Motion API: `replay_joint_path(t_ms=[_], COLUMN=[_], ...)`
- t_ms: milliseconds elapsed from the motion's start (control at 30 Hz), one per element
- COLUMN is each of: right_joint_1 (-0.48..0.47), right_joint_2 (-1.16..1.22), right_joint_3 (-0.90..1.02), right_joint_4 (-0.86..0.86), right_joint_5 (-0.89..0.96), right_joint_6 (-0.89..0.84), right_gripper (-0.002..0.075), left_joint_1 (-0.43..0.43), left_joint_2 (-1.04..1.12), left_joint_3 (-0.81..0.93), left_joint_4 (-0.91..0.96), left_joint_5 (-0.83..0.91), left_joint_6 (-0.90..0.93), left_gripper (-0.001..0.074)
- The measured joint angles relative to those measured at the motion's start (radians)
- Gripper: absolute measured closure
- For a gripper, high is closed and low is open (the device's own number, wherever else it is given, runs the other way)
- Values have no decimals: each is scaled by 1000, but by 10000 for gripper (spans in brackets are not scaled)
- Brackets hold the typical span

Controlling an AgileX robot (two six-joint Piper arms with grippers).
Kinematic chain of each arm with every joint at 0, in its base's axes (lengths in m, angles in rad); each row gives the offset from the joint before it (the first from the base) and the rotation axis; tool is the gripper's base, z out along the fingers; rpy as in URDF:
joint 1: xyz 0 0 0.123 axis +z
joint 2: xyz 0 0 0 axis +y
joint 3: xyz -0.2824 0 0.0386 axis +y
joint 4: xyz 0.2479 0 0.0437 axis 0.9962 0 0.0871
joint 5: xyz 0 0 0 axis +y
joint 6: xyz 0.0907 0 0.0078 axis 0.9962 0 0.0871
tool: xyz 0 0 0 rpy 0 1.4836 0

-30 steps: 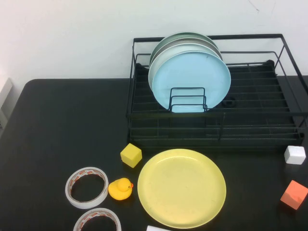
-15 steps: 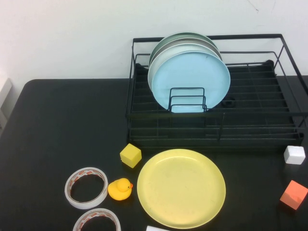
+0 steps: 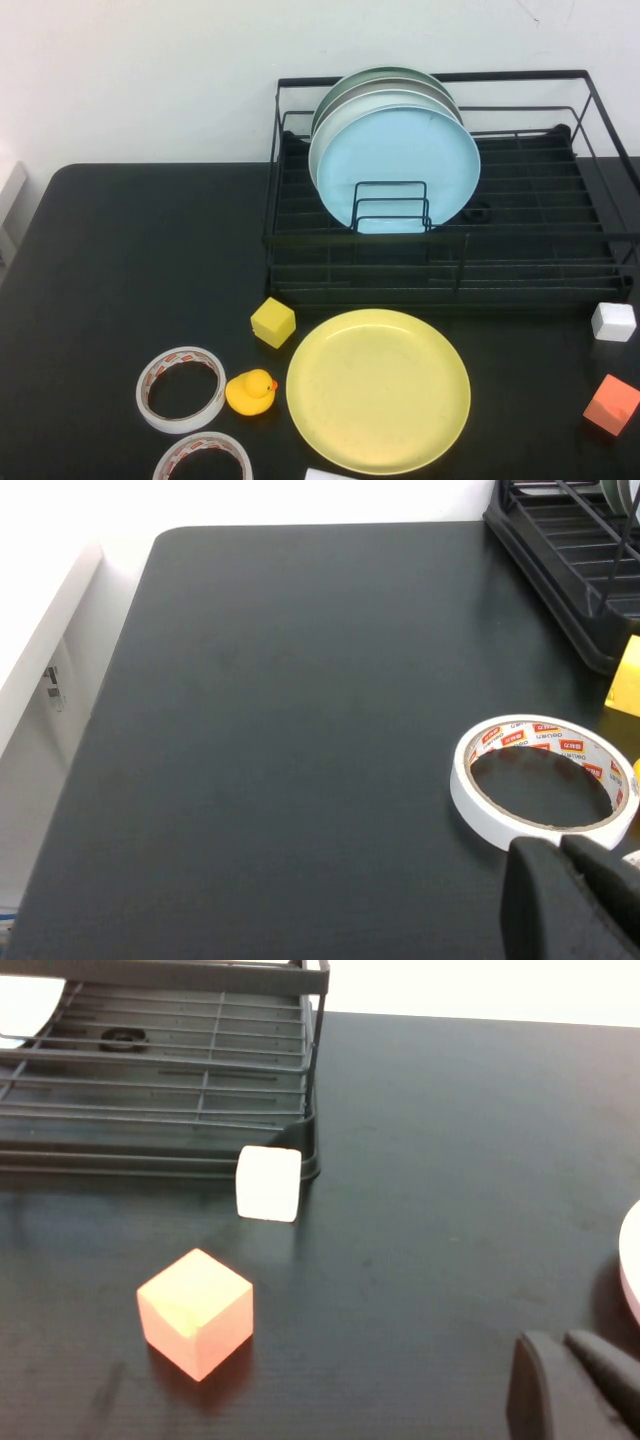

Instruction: Place plate on rack

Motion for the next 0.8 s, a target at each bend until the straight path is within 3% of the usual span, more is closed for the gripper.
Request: replay_joint_path(t_ms=[467,567,733,800], right_joint_1=[0,0,0,0], right_joint_2=[0,0,0,0], right_joint_3=[0,0,0,0], right_joint_4=[0,0,0,0], right_joint_5=[0,0,0,0], right_joint_6=[0,0,0,0], right_gripper=[715,715,715,715], left_joint_1=[0,0,0,0], left_joint_2=[0,0,0,0], left_joint_3=[0,2,2,2], left_joint_4=[-63,-266,-844,-981], left_joint_5=[-14,-63,-261,-339], left_joint_6=[-22,-83,-211,-219], left_gripper=[738,738,738,738])
